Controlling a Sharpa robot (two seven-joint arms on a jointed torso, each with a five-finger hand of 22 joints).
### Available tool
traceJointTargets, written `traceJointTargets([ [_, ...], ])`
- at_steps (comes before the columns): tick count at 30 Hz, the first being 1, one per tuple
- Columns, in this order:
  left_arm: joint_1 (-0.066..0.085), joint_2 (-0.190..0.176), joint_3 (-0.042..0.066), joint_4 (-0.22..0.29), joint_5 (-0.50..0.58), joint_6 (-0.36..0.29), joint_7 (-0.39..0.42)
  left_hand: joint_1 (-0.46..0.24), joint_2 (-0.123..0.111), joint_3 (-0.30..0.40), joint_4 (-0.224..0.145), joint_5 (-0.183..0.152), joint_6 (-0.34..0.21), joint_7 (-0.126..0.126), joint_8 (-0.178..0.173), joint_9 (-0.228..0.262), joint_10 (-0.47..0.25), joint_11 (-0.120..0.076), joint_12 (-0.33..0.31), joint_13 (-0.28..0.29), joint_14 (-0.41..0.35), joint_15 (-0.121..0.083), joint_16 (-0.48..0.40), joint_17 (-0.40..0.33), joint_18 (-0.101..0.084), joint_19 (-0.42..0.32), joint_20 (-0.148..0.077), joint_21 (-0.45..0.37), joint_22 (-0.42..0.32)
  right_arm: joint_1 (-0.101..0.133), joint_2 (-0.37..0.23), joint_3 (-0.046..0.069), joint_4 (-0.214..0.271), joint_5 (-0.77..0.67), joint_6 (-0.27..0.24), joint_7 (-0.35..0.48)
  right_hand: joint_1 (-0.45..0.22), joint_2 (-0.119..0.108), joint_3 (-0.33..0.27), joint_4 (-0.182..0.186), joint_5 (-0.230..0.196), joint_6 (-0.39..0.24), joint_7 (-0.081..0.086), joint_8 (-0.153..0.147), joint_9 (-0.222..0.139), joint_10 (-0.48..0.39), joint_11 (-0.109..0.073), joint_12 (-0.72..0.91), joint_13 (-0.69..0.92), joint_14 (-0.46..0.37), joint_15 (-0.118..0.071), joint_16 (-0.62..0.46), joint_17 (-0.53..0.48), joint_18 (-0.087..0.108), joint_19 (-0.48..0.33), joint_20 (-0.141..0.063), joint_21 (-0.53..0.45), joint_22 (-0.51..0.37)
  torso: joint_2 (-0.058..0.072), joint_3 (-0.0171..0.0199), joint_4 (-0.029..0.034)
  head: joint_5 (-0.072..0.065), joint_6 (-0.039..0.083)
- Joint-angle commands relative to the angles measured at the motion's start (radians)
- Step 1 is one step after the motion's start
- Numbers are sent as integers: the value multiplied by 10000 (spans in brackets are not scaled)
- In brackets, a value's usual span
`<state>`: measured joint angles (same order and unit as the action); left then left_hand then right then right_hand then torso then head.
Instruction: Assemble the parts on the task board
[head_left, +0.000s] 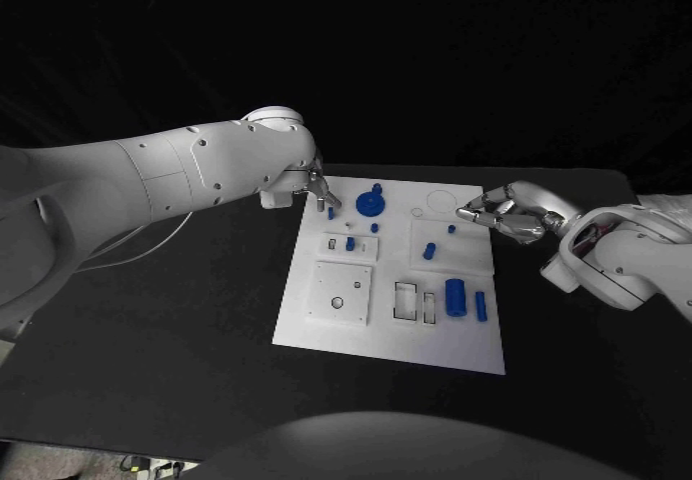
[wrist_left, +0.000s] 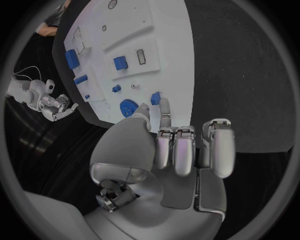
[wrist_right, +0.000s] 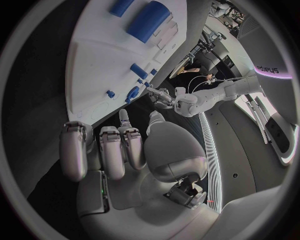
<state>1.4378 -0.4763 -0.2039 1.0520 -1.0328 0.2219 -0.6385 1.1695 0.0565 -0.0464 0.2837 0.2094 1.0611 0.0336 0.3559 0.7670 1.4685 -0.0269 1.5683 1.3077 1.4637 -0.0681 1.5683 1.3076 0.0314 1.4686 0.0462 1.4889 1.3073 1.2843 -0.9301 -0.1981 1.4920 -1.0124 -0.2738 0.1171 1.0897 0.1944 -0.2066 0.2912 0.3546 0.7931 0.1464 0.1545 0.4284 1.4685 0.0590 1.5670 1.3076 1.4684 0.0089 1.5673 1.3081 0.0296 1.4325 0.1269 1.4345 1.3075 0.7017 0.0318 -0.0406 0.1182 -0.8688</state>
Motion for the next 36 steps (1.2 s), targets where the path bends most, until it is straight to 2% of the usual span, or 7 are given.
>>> traceJointTargets([
  [1, -1, 25, -4, 7, -59, 151, 27, 109, -23, -3, -55, 51, -14, 10, 66, 16, 1023, 28, 25, 2631, 1071, 25, 25, 2632, 13, 36, 18, -69, 1860, 0, 12, 0, 2, -12, 153, 65, 47, 62, -59, -30, 60, 17, -28, -42, -10, 1023, 51, 38, 2632, 1024, 57, 34, 2627, 142, -10, 5, 5, 2051, 1, 1, -2, 13, -16],
  [20, -65, 113, -36, -122, -49, 154, 121, 220, 19, 47, -34, 271, -137, 24, 42, 116, 1023, 38, 25, 2631, 1071, 32, 25, 2632, 23, 4, 24, -105, 1845, 0, 29, 0, 7, -12, 150, 69, 56, 62, -61, -31, 65, 17, -28, -42, -11, 1023, 51, 38, 2632, 1024, 56, 34, 2627, 142, -12, 5, 3, 2050, 10, 0, -8, -25, -27],
  [25, -95, 136, -40, -158, -44, 136, 177, 322, 34, 95, -36, 498, -190, 28, 21, 180, 1023, 44, 25, 2631, 1071, 40, 25, 2632, 28, -13, 30, -127, 1840, 0, 25, 0, 13, -12, 150, 67, 56, 62, -61, -31, 65, 17, -28, -42, -11, 1023, 51, 38, 2632, 1024, 56, 34, 2627, 142, -12, 5, 3, 2050, 8, -1, -7, -47, -39],
  [36, -116, 175, -41, -189, -52, -4, 388, 669, 4, 293, -66, 1293, -258, 8, -28, 344, 1023, 32, 25, 2631, 1071, 33, 25, 2632, 30, -15, 29, -151, 1861, -1, 14, 0, 23, -12, 153, 60, 67, 64, -62, -33, 71, 18, -28, -42, -12, 1023, 51, 38, 2632, 1024, 56, 34, 2627, 142, -9, 4, 5, 2051, 2, 3, -3, -63, -39],
])
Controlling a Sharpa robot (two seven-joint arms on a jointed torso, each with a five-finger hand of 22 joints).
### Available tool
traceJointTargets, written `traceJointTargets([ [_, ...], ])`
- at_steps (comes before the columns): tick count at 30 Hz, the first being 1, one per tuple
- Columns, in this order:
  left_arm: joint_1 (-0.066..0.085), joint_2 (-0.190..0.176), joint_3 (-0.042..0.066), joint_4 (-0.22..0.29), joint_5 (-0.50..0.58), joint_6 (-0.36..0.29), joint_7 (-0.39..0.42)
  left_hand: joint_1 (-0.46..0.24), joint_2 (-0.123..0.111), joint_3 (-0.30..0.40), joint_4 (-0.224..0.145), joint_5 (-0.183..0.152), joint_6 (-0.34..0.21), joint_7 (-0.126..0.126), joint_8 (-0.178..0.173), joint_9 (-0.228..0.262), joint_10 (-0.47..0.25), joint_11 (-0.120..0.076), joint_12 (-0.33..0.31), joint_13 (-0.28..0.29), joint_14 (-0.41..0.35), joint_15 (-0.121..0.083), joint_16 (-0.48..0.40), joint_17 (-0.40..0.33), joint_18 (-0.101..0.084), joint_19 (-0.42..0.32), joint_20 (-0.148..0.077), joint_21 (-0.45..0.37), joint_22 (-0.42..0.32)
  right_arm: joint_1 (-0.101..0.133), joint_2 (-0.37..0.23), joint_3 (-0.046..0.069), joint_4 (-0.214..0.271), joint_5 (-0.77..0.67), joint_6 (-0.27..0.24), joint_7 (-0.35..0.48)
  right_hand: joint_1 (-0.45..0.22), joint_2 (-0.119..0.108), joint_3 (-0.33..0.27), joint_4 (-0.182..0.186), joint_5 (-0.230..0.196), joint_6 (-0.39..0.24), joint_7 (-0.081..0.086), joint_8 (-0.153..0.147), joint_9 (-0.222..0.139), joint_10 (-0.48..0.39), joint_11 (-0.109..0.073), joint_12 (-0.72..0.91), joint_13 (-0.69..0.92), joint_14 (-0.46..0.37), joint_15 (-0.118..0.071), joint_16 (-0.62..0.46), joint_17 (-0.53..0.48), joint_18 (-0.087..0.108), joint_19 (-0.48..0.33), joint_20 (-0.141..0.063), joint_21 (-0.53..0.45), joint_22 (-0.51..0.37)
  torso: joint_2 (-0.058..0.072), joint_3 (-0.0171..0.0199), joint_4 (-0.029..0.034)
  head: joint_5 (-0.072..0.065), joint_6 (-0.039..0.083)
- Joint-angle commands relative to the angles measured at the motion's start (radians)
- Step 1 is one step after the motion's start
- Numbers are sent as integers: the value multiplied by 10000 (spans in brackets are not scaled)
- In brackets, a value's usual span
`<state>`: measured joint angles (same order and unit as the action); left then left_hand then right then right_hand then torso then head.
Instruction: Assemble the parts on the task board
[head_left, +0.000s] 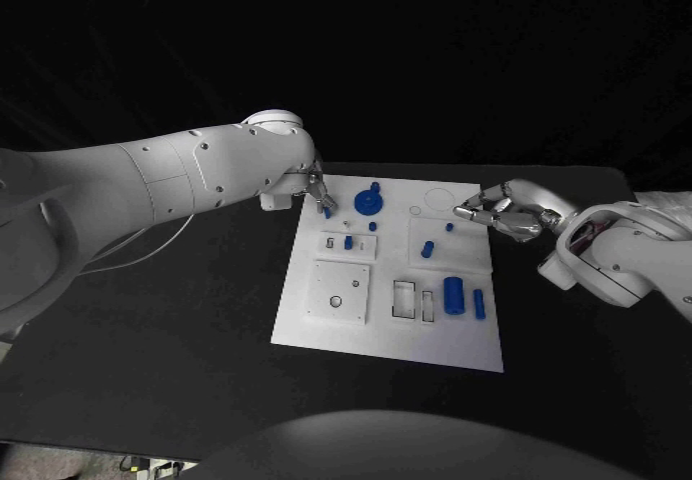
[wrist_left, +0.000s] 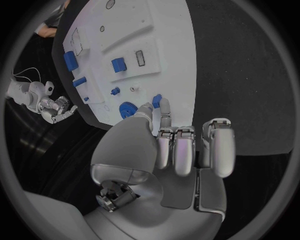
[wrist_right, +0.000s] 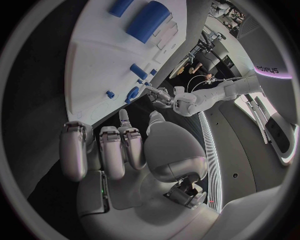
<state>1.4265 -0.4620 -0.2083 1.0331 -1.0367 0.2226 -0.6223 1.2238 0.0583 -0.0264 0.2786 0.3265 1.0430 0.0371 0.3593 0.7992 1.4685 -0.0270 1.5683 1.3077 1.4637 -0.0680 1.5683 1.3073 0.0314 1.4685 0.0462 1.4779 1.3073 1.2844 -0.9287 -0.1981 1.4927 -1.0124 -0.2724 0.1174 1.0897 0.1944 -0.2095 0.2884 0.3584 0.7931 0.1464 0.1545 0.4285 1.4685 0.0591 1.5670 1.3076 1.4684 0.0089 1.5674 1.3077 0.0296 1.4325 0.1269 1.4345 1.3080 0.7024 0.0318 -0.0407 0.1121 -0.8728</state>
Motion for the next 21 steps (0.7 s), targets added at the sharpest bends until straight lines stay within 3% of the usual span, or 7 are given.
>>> traceJointTargets([
  [1, -3, 34, 3, 1, -14, -12, 236, 157, -16, 115, -17, 179, -80, -29, -66, 34, 1023, 30, 25, 2631, 1071, 32, 25, 2635, 31, -16, 28, -44, 1862, -1, 0, 0, 17, -12, 142, 55, 67, 64, -33, -5, 33, 18, -28, -42, -14, 1023, 51, 38, 2632, 1024, 56, 34, 2631, 142, -9, 4, 5, 2046, -4, 6, 0, -3, 2],
  [13, -10, 49, 3, 13, 53, 86, 253, 743, -122, 518, -205, 768, 40, -117, -22, 213, 1023, -37, 25, 2631, 1071, -19, 25, 2635, 23, 23, -11, -33, 1909, -1, 3, 0, 4, -12, 164, 34, 82, 69, -32, -8, 42, 21, -28, -41, -14, 1023, 50, 38, 2632, 1024, 55, 34, 2631, 142, -10, 3, 3, 2046, -7, 5, 10, -4, 2],
  [16, -13, 50, 3, 22, 74, 87, 243, 934, -163, 776, -249, 409, 75, -151, 5, 290, 1023, -71, 25, 2631, 1071, -56, 25, 2635, 18, 42, -43, -25, 1929, -1, 8, 0, 2, -12, 163, 32, 93, 74, -30, -10, 48, 24, -28, -40, -14, 1023, 50, 38, 2632, 1024, 55, 34, 2631, 147, -25, 3, -13, 2040, -6, 5, 12, -1, 2],
  [21, -16, 42, 3, 42, 92, 53, 189, 1053, -235, 1012, -277, 315, 126, -180, 40, 357, 1023, -100, 25, 2631, 1071, -78, 25, 2635, 10, 73, -66, -6, 1954, -1, 14, 0, 0, -12, 165, 28, 93, 74, -30, -10, 48, 24, -28, -40, -14, 1023, 50, 38, 2632, 1024, 55, 34, 2631, 147, -25, 3, -13, 2040, -9, 7, 19, 24, 2],
])
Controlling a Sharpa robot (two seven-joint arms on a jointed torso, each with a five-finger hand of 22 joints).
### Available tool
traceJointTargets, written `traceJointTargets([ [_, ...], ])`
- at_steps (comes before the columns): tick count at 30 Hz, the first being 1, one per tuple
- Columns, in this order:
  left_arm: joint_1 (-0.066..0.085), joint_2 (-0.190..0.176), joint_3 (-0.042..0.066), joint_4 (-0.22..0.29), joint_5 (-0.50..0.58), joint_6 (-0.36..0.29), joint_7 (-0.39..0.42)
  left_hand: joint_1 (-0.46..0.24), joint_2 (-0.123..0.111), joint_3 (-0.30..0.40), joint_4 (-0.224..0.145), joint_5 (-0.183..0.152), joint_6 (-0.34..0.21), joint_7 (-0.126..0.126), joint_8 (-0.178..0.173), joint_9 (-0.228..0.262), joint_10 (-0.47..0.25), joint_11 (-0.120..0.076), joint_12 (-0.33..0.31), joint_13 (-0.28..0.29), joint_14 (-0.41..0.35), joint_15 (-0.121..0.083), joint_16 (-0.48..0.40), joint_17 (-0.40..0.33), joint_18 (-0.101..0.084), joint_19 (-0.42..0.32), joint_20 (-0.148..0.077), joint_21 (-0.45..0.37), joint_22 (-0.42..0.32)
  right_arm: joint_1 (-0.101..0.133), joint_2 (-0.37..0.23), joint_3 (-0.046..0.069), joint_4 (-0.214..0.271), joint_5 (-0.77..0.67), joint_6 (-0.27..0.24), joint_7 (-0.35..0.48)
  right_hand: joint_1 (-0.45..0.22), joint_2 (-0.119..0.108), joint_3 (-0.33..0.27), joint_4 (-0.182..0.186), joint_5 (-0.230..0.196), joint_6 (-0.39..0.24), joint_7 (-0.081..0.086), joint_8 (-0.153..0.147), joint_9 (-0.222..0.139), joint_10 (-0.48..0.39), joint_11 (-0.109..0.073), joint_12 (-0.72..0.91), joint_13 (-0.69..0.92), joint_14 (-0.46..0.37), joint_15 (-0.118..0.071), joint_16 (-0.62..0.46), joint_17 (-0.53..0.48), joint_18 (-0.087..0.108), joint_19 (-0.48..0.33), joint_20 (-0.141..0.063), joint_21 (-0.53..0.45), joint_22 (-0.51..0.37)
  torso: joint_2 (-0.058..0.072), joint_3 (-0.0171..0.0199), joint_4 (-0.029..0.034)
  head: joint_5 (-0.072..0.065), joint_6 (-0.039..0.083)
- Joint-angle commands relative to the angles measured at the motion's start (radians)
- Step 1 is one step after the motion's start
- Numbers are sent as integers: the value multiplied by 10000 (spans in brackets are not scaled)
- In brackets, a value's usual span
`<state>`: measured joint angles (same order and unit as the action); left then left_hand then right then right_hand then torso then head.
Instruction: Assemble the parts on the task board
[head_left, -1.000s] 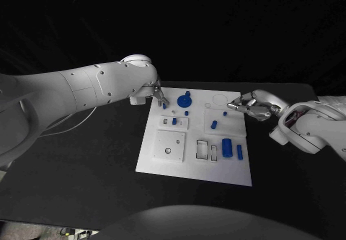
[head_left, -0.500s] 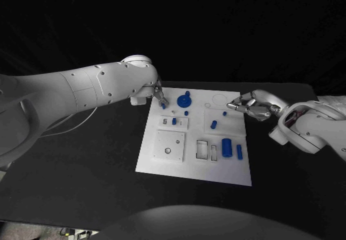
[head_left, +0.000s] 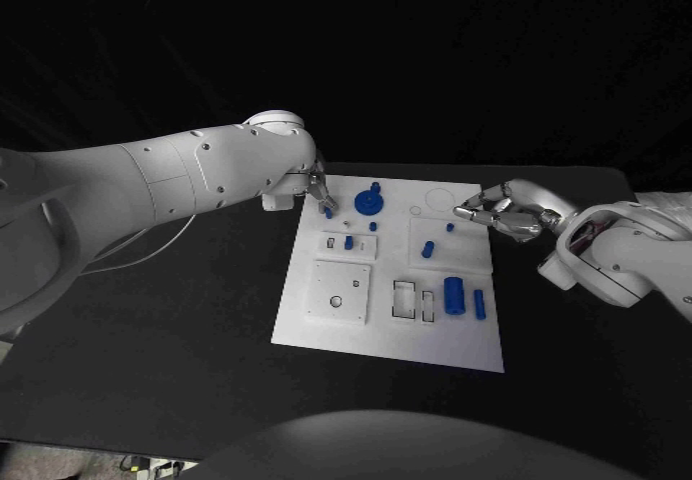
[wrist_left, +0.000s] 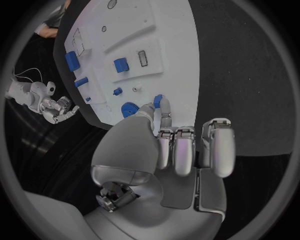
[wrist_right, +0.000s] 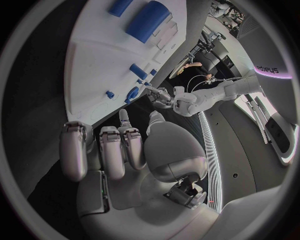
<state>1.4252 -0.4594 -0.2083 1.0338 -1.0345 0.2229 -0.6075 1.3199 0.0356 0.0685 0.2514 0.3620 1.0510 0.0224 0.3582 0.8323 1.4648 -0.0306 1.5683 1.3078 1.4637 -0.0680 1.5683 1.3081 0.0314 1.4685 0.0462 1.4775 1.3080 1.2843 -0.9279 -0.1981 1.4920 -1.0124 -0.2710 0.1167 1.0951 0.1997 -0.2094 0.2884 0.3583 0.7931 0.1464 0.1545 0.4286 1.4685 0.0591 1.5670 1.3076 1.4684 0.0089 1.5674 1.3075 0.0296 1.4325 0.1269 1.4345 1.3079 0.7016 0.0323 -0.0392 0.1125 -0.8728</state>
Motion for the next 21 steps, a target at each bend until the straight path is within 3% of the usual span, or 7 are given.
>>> traceJointTargets([
  [1, -3, 6, 4, 51, 72, 36, 22, 108, -24, 100, -10, -35, 54, -37, 56, 36, 1060, -68, 25, 2630, 1071, -82, 25, 2627, 9, 77, -69, 1, 1951, -1, 3, 0, 8, -12, 151, 34, 39, 20, -30, -10, 48, 24, -28, -40, -15, 1023, 50, 38, 2632, 1024, 55, 34, 2633, 147, -25, 2, -13, 2041, 0, 4, 2, 28, 2],
  [11, 31, -362, 61, 556, 77, -123, -191, 312, -297, 714, -68, -103, 22, -52, 32, 122, 1060, -98, 25, 2630, 1071, -122, 25, 2627, 9, 90, -115, -13, 1965, 0, -49, 0, 27, -12, 130, 17, 49, 23, -30, -10, 53, 25, -28, -40, -16, 1023, 50, 38, 2632, 1024, 55, 34, 2633, 152, -39, 2, -28, 2035, -5, 7, 1, 41, 2],
  [21, 328, -1124, 92, 1795, 29, -68, -471, 323, -623, 1384, -42, -160, 8, -36, -45, 143, 1060, -92, 25, 2630, 1071, -121, 25, 2627, 15, 77, -121, -53, 1963, 3, -92, 0, 32, -12, 131, -15, 53, 25, -30, -10, 54, 25, -28, -40, -16, 1023, 50, 38, 2632, 1024, 55, 34, 2633, 154, -46, 2, -35, 2032, -4, 0, -17, 71, 2],
])
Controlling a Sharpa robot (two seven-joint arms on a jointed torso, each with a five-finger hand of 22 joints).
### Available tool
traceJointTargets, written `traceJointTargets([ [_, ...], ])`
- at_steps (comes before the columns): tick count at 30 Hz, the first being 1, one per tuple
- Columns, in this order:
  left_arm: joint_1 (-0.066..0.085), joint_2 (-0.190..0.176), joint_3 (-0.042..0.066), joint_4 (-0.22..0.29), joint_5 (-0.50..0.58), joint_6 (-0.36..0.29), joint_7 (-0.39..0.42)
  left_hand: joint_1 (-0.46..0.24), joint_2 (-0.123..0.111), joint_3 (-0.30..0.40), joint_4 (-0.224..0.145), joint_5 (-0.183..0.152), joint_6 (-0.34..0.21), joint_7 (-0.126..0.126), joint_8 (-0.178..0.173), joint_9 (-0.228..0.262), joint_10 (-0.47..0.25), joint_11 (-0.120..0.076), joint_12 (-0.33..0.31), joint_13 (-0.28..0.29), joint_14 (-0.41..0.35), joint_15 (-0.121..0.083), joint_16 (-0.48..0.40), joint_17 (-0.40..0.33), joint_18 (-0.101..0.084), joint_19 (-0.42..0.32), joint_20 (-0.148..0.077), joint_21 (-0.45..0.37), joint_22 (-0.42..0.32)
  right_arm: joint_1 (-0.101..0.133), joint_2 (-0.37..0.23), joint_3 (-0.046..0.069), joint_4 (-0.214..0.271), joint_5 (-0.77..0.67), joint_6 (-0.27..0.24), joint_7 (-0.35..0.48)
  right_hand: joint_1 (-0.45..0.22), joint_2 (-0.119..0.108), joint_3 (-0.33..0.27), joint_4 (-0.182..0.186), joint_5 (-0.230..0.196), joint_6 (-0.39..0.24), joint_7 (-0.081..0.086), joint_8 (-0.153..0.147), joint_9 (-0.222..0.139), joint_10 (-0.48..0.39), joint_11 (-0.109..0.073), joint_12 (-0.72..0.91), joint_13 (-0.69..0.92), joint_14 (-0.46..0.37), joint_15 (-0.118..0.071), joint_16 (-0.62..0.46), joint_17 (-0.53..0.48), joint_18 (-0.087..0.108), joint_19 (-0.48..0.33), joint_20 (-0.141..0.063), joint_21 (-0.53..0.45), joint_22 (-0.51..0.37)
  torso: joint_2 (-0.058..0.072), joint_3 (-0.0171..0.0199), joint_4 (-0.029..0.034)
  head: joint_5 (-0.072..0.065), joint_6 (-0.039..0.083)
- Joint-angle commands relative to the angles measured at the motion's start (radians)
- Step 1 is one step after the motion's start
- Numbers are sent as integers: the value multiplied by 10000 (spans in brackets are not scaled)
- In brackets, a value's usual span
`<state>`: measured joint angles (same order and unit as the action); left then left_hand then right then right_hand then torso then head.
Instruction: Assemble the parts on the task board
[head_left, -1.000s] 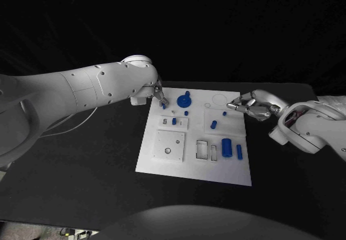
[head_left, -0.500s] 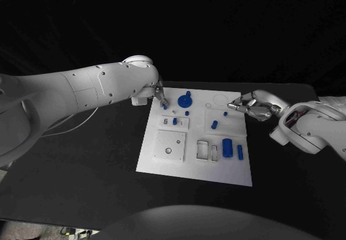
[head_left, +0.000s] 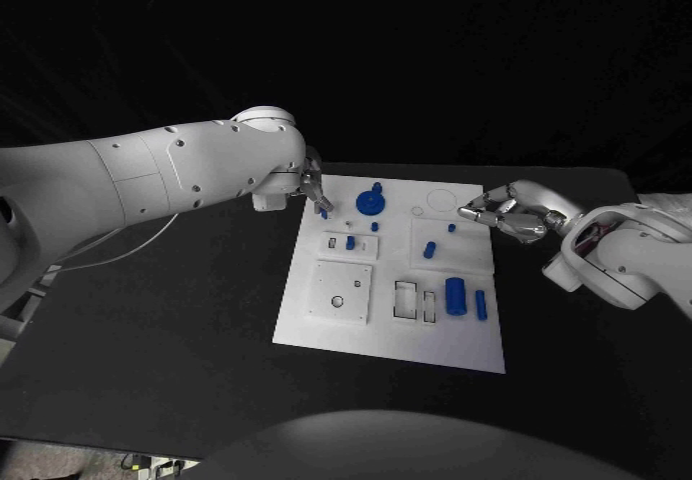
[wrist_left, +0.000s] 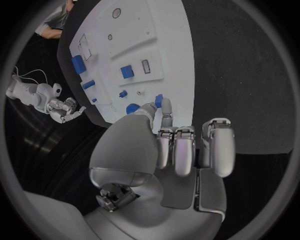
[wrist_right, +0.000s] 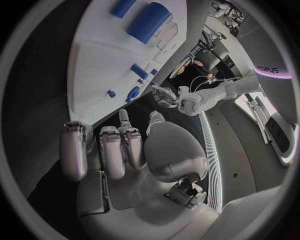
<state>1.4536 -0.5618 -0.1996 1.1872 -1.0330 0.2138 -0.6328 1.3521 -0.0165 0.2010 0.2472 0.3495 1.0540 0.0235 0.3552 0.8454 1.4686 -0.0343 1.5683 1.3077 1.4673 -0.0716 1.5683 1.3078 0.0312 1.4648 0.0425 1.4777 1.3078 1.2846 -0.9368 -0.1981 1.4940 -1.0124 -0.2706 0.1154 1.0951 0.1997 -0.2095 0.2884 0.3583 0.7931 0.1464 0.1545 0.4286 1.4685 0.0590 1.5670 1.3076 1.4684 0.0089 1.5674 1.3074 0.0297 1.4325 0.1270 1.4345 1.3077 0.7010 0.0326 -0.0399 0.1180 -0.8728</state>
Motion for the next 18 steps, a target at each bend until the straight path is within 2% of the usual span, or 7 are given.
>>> traceJointTargets([
  [1, 59, -164, 6, 379, 13, 46, -226, -8, -135, 143, 7, -39, -23, -43, -27, 11, 1022, -51, 24, 2631, 1035, -84, 25, 2630, 17, 111, -83, -61, 1964, 1, -2, -1, 10, -12, 130, -3, 53, 25, -30, -10, 54, 25, -28, -40, -16, 1023, 50, 38, 2632, 1024, 55, 34, 2634, 154, -46, 2, -35, 2034, 0, -2, -10, 16, 2],
  [6, 98, -398, 3, 854, 47, 254, -278, -35, -231, 376, 17, -55, -23, -30, -56, 13, 1022, -43, 24, 2631, 1035, -77, 25, 2630, 22, 97, -78, -84, 1959, -1, 33, -2, -27, -12, 153, 5, 63, 28, -30, -10, 58, 24, -28, -41, -17, 1023, 50, 38, 2632, 1024, 54, 34, 2634, 158, -61, 1, -50, 2028, 6, -12, -5, 27, 2],
  [10, 108, -541, -18, 1183, 84, 367, -276, -74, -273, 483, 36, -91, -25, -22, -71, 15, 1022, -35, 24, 2631, 1035, -70, 25, 2630, 26, 87, -73, -100, 1955, -10, 84, -3, -73, -12, 168, 20, 70, 29, -30, -12, 59, 22, -28, -42, -18, 1023, 50, 38, 2632, 1024, 55, 34, 2634, 159, -62, 1, -51, 2027, -7, -3, -15, 44, 2],
  [18, 103, -624, -114, 1488, 153, 460, -215, -122, -304, 580, 59, -109, -25, -11, -85, 18, 1022, -27, 24, 2631, 1035, -64, 25, 2630, 27, 83, -68, -108, 1955, -27, 145, -3, -121, -10, 135, 75, 70, 29, -30, -12, 60, 22, -28, -42, -18, 1023, 50, 38, 2632, 1024, 55, 34, 2634, 159, -62, 1, -51, 2027, 10, -13, -18, 58, 2],
])
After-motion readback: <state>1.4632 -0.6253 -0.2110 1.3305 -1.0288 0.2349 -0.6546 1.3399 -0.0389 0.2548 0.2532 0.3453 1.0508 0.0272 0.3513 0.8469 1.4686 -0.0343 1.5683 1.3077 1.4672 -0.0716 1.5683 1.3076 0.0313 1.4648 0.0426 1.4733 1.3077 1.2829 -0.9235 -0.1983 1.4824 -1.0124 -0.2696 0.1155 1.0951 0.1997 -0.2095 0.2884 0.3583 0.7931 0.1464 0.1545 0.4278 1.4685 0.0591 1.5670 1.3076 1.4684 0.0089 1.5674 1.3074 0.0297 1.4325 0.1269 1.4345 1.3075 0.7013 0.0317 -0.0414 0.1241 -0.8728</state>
